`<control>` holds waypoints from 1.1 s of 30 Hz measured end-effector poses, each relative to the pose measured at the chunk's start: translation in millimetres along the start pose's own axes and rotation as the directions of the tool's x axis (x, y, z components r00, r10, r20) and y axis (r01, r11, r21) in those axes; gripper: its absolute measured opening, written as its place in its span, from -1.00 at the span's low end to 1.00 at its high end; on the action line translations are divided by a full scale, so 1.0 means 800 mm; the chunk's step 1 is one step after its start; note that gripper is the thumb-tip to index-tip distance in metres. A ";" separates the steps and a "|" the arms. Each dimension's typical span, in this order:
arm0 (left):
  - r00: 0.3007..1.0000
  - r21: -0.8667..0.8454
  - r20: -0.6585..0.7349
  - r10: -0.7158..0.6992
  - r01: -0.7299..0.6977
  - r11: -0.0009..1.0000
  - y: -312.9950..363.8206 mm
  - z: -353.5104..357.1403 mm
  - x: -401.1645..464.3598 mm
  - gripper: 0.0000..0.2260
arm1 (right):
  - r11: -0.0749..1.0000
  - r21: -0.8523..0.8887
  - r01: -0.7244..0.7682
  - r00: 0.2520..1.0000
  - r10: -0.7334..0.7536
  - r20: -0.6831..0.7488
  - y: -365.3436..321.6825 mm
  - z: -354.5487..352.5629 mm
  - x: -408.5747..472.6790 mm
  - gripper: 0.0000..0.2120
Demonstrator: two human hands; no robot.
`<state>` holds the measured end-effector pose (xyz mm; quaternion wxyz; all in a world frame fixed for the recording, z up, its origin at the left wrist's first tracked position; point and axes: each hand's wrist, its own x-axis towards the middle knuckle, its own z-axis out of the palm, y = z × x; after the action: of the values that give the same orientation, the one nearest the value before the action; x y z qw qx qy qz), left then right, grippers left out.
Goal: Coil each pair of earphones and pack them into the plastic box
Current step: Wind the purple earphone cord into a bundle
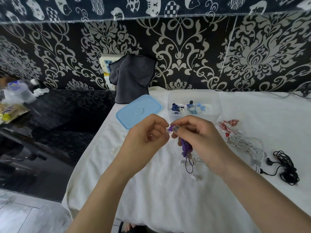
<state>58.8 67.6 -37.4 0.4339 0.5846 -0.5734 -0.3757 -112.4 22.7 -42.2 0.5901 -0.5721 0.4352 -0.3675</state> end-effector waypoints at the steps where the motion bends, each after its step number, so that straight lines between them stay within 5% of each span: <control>1: 1.000 0.006 0.004 0.014 -0.014 1.000 0.000 0.000 0.000 -0.79 | 1.000 0.013 -0.016 1.000 0.016 0.003 -0.001 0.000 0.000 -0.91; 8: 0.993 0.076 0.002 0.119 -0.119 0.990 -0.001 -0.002 -0.002 -0.83 | 0.965 0.188 -0.182 0.983 0.178 0.042 -0.007 -0.002 0.002 -0.93; 14: 0.993 -0.080 0.006 0.116 -0.115 0.990 0.003 -0.005 -0.004 -0.90 | 0.935 0.274 -0.226 0.974 0.211 0.086 -0.010 -0.003 0.004 -0.98; 24: 0.997 -0.323 0.080 0.016 0.010 0.946 0.008 -0.008 -0.003 -0.92 | 0.927 0.309 -0.213 0.974 0.175 0.146 -0.012 -0.005 0.003 -0.90; 33: 0.998 -0.370 0.062 0.014 0.010 0.929 0.008 -0.005 -0.001 -0.94 | 0.933 0.331 -0.140 0.984 0.095 0.149 -0.018 -0.005 -0.002 -0.96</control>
<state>59.9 69.1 -29.9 0.5184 0.4795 -0.5062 -0.4950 -116.1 21.7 -27.6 0.7281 -0.4575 0.3590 -0.3628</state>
